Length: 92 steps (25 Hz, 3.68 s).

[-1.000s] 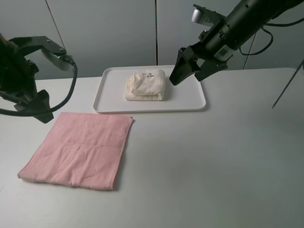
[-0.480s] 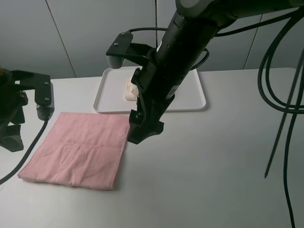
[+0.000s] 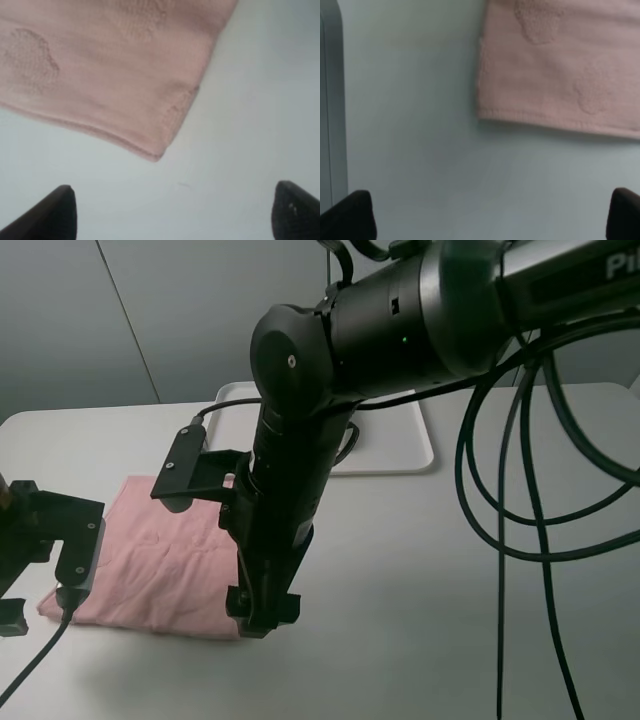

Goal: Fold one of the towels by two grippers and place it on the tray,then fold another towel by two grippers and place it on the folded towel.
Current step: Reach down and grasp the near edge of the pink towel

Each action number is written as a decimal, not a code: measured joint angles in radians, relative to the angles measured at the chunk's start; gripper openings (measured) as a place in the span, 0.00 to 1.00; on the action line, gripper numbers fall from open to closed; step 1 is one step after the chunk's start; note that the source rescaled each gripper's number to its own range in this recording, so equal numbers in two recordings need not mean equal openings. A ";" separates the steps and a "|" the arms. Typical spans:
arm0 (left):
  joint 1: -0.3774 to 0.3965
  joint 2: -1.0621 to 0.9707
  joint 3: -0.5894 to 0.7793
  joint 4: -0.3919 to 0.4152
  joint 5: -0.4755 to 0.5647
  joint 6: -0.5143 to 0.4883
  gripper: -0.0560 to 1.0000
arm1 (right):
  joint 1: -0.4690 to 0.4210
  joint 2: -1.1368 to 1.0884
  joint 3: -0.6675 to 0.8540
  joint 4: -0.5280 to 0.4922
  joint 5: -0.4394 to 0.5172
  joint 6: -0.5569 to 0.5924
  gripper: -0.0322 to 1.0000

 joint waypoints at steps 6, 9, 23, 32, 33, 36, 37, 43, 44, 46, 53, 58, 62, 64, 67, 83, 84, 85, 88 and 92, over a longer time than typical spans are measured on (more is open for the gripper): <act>0.000 0.091 0.000 0.002 -0.019 0.045 1.00 | 0.021 0.042 0.000 -0.005 -0.017 0.011 1.00; 0.000 0.133 0.002 0.002 -0.046 0.062 1.00 | 0.021 0.044 0.000 -0.003 -0.020 0.013 1.00; 0.000 0.255 0.004 0.048 -0.130 0.070 1.00 | 0.021 0.044 0.000 -0.018 -0.039 0.019 1.00; 0.000 0.265 0.002 0.060 -0.130 0.068 1.00 | 0.058 0.086 0.000 0.002 -0.049 0.021 1.00; 0.000 0.265 0.002 0.060 -0.130 0.066 1.00 | 0.062 0.088 0.000 0.002 -0.054 0.021 1.00; 0.000 0.267 0.002 0.043 -0.132 0.060 1.00 | 0.062 0.100 0.000 -0.003 -0.069 0.039 1.00; 0.000 0.267 0.002 0.035 -0.137 0.060 1.00 | 0.062 0.104 0.000 -0.005 -0.074 0.043 1.00; 0.003 0.267 0.002 0.006 -0.161 0.056 1.00 | 0.062 0.110 0.000 -0.034 -0.096 0.055 1.00; 0.003 0.267 0.002 0.010 -0.166 0.056 1.00 | 0.062 0.110 0.000 -0.047 -0.103 0.056 1.00; 0.003 0.267 0.002 0.012 -0.175 0.058 1.00 | 0.062 0.110 0.000 -0.052 -0.115 0.056 1.00; 0.003 0.250 0.002 -0.006 -0.238 0.062 1.00 | 0.062 0.110 0.000 -0.074 -0.128 0.062 1.00; 0.003 0.189 0.004 -0.004 -0.289 0.077 1.00 | 0.062 0.110 0.000 -0.075 -0.151 0.064 1.00; 0.010 0.132 0.004 0.009 -0.263 0.079 1.00 | 0.062 0.110 0.000 -0.077 -0.155 0.064 1.00; 0.021 0.109 0.004 -0.011 -0.273 0.079 1.00 | 0.062 0.110 0.000 -0.077 -0.155 0.064 1.00; 0.043 0.073 0.006 -0.037 -0.276 0.091 1.00 | 0.062 0.110 0.000 -0.079 -0.155 0.064 1.00; 0.223 0.011 0.107 -0.219 -0.268 0.490 1.00 | 0.062 0.110 0.000 -0.097 -0.151 0.075 1.00; 0.240 0.003 0.107 -0.219 -0.277 0.496 1.00 | 0.062 0.110 0.000 -0.100 -0.151 0.075 1.00; 0.248 0.001 0.107 -0.223 -0.279 0.513 1.00 | 0.062 0.110 0.000 -0.100 -0.151 0.075 1.00; 0.256 0.001 0.107 -0.276 -0.268 0.600 1.00 | 0.062 0.110 0.000 -0.104 -0.151 0.075 1.00; 0.256 0.009 0.107 -0.338 -0.271 0.688 1.00 | 0.062 0.110 0.000 -0.104 -0.164 0.075 1.00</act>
